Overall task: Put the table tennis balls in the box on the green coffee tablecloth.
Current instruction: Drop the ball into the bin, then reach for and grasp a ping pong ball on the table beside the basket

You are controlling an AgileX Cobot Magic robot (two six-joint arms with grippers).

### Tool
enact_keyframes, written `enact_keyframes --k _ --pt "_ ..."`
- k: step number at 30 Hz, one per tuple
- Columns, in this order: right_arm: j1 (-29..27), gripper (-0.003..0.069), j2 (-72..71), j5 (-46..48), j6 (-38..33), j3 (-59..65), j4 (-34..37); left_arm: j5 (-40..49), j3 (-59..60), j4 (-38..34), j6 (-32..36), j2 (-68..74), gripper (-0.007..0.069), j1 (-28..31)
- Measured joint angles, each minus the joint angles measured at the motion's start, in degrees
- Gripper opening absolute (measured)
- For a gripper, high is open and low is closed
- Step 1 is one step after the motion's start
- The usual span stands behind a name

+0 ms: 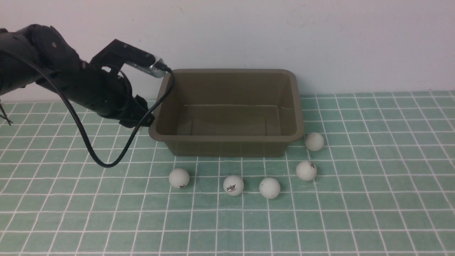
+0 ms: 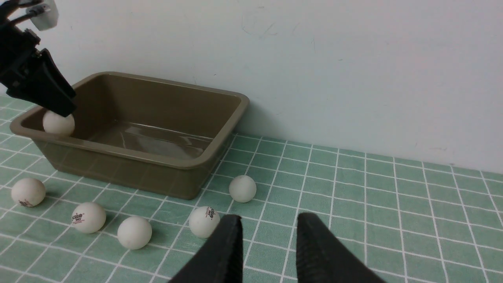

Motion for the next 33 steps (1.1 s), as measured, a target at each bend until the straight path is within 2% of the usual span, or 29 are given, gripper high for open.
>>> enact_keyframes --k 3,6,9,13,16,21,24,33 --pt "0.0 0.0189 0.0 -0.1 0.0 0.0 0.0 4.9 -3.7 3.1 -6.8 -1.4 0.0510 0.0" --pt "0.0 0.0189 0.0 -0.2 0.0 0.0 0.0 11.5 -7.2 6.3 -12.9 -2.9 0.0470 0.0" --pt "0.0 0.0189 0.0 -0.5 0.0 0.0 0.0 17.7 -10.1 9.9 -17.9 -4.4 0.0388 0.0" --pt "0.0 0.0189 0.0 -1.4 0.0 0.0 -0.2 19.1 -11.3 12.6 -23.2 -5.4 0.0246 0.0" --pt "0.0 0.0189 0.0 -1.8 0.0 0.0 -1.0 19.1 -11.3 13.1 -26.2 -5.4 0.0172 0.0" --pt "0.0 0.0189 0.0 -1.9 0.0 0.0 -3.0 19.2 -10.9 13.2 -28.1 -6.3 0.0098 0.0" --pt "0.0 0.0189 0.0 -1.9 0.0 0.0 -3.1 19.1 -7.4 11.9 -28.2 -8.1 0.0090 0.0" --pt "0.0 0.0189 0.0 -2.0 0.0 0.0 -3.1 19.0 17.1 9.5 -27.7 -24.5 0.0090 0.0"
